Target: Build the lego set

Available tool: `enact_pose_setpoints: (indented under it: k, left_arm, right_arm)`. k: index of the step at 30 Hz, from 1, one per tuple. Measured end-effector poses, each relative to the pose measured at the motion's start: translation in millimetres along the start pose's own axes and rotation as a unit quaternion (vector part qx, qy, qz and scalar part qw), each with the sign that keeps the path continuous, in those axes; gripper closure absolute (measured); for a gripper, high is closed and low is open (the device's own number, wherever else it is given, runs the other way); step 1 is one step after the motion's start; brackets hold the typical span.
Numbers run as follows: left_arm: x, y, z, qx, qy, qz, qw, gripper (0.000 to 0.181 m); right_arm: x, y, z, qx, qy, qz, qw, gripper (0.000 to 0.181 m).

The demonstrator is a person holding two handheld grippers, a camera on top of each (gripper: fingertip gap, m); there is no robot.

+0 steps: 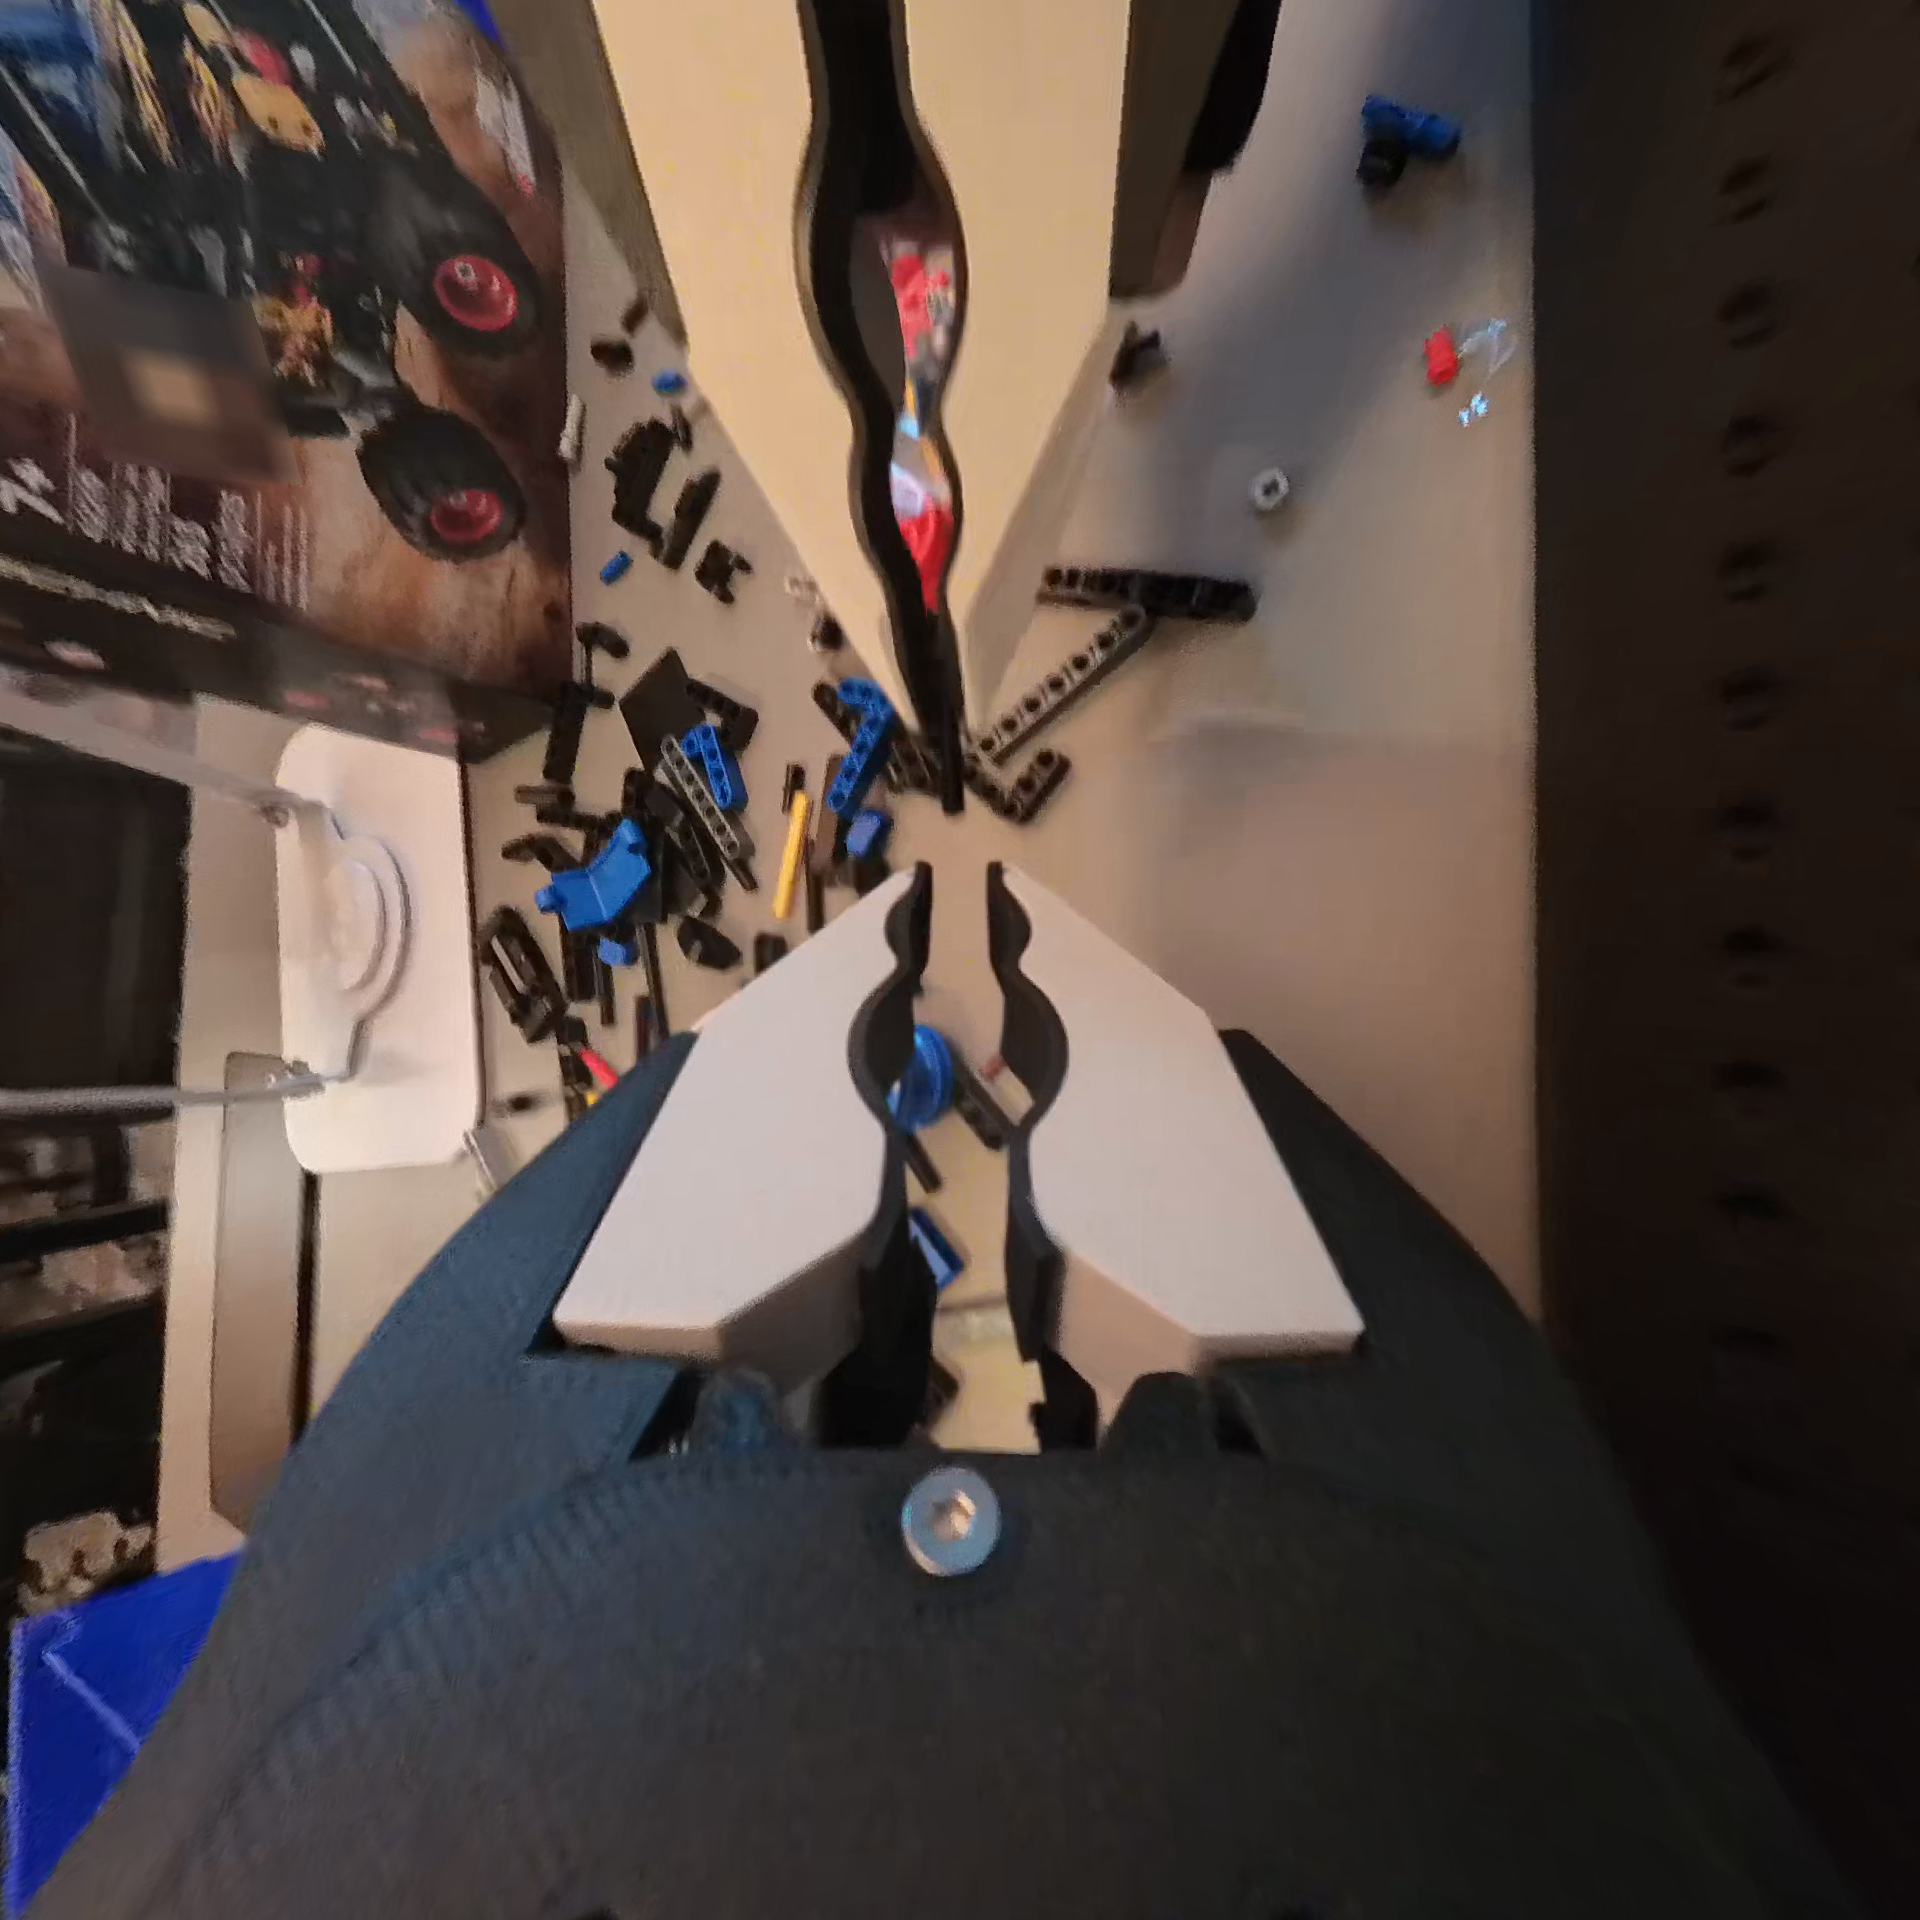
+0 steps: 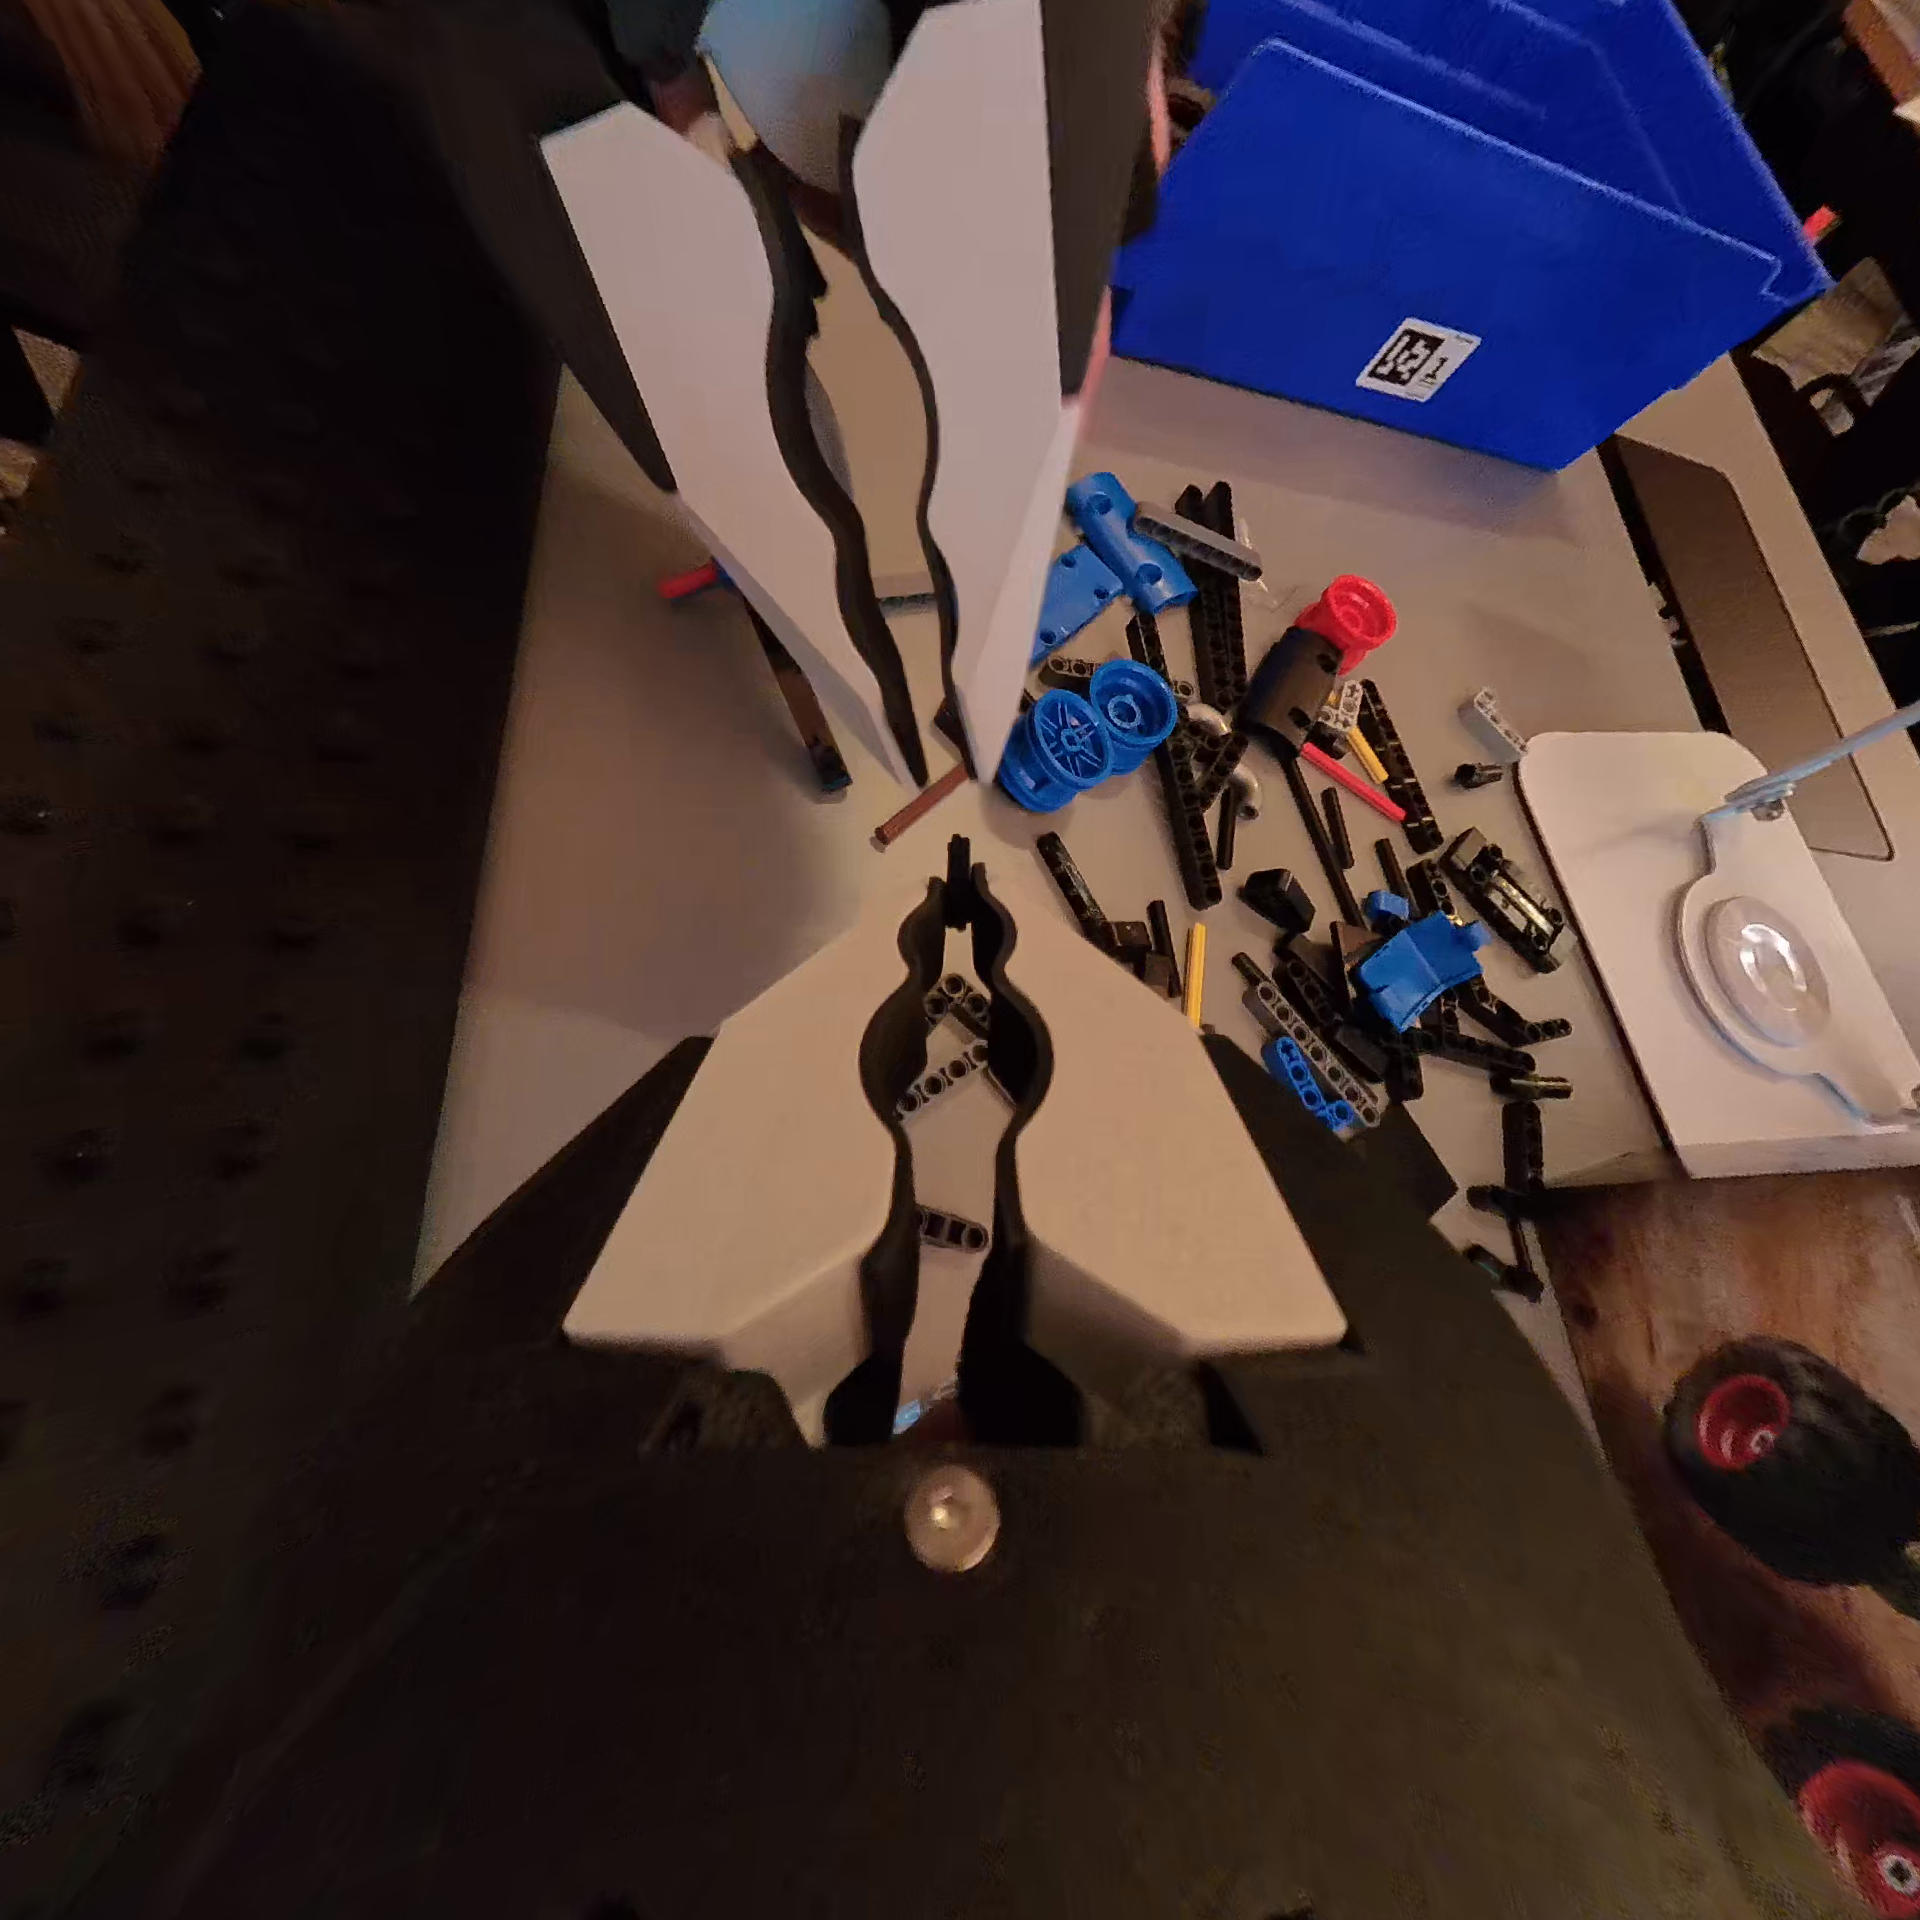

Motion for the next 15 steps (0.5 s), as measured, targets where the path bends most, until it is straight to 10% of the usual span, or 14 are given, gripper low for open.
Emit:
enact_pose_setpoints:
  k: [8, 15]
  left_arm:
    - [-26, 61, 10, 0.118, 0.09, 0.092, 0.985, 0.151]
    - [-37, 75, 4, 0.16, 0.111, 0.117, 0.974, 0.172]
  right_arm:
    - [-7, 4, 5, -0.021, 0.0, -0.041, 0.999, 0.18]
    - [-7, 5, 2, -0.023, -0.001, -0.046, 0.999, 0.18]
Point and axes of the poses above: each gripper's, where its closed fingertips meet, z back along the fingers, y out of its underside, x = y × z across the jaws, the point moved 1 cm from there along z, back along the fingers, and after that the axes turned 10 degrees about -y, right-handed, at the moved point
